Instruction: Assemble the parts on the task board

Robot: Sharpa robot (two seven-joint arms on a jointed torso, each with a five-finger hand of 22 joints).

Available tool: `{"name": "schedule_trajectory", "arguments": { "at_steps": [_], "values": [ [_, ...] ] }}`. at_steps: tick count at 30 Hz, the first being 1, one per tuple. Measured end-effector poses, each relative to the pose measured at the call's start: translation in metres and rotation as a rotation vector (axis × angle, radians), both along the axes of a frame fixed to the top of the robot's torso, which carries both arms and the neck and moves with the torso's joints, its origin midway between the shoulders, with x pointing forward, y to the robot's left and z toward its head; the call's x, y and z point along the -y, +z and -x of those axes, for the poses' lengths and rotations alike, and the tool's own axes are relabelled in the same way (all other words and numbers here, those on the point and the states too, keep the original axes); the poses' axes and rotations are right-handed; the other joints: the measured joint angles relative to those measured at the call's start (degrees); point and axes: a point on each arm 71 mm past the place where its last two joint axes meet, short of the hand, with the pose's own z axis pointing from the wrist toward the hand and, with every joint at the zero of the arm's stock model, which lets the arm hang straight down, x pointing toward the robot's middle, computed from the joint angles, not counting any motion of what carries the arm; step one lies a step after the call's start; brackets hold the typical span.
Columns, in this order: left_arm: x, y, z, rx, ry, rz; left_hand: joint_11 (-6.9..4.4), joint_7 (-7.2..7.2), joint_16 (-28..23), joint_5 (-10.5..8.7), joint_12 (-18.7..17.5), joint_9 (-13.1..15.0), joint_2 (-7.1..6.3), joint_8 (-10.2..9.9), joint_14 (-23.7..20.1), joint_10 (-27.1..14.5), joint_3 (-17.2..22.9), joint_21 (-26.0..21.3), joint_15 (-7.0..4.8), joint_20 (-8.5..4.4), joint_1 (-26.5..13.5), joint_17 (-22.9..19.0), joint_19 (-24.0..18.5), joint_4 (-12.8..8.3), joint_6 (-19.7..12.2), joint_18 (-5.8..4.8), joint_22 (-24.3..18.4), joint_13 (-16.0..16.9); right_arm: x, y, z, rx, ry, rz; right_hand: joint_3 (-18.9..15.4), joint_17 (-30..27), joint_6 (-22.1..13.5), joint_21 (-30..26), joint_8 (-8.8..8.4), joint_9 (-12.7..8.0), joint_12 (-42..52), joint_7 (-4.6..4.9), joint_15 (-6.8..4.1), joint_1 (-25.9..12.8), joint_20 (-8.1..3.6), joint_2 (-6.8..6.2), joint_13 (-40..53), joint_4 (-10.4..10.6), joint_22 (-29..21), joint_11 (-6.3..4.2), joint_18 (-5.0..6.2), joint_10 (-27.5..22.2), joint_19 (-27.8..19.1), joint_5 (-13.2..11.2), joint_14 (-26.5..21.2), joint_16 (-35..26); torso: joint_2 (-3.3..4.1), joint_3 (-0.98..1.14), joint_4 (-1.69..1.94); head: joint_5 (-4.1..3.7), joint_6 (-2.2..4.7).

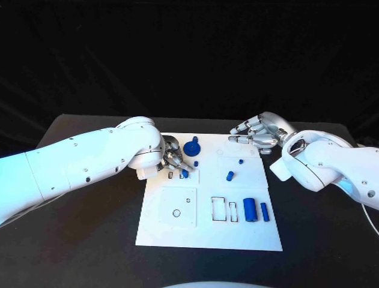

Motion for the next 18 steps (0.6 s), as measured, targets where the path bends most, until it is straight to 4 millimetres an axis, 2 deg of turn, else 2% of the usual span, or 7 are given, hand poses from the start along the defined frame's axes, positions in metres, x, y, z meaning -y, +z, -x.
{"name": "schedule_trajectory", "arguments": {
  "at_steps": [4, 18],
  "values": [
    [-0.001, 0.0, 0.0, -0.003, -0.001, 0.009, 0.16, 0.1, 0.0, 0.19, -0.7, 0.0, -0.04, -0.5, 0.0, -0.3, 0.5, -0.1, 0.0, 0.0, 2.1, 0.0, 0.0, 0.5, -0.5, 0.0, 0.0, -0.4, 0.0, 0.0, 0.0, -0.003, 0.0, 0.002, -0.6, 0.0, 0.0, 0.0, 0.0, 0.1, 0.0, 0.0, 0.0, -0.4, 0.0, 0.12, 0.0, 0.6, 0.0, 0.0, 0.0, 0.0, 0.0, -0.1, 0.0, 0.0, 0.01, 0.01, -0.01, 0.09, -0.19],
    [-0.011, 0.0, 0.004, 0.005, 0.009, 0.026, 0.46, 0.65, 0.0, 0.21, -1.3, 0.0, -0.93, -1.4, 0.0, -0.6, 2.2, -0.1, 0.01, 0.2, 4.8, 0.0, -0.2, 2.2, -1.1, 0.01, 0.0, -0.9, 0.0, -0.001, -0.002, -0.007, -0.001, 0.002, -1.1, 0.0, 0.0, -0.2, 0.0, 0.0, 0.0, 0.0, 0.0, -0.8, 0.0, 0.07, -0.1, 1.1, -0.2, 0.0, 0.0, 0.0, 0.0, -1.0, 0.0, 0.0, 0.01, 0.04, 0.06, -0.05, -0.33]
  ]
}}
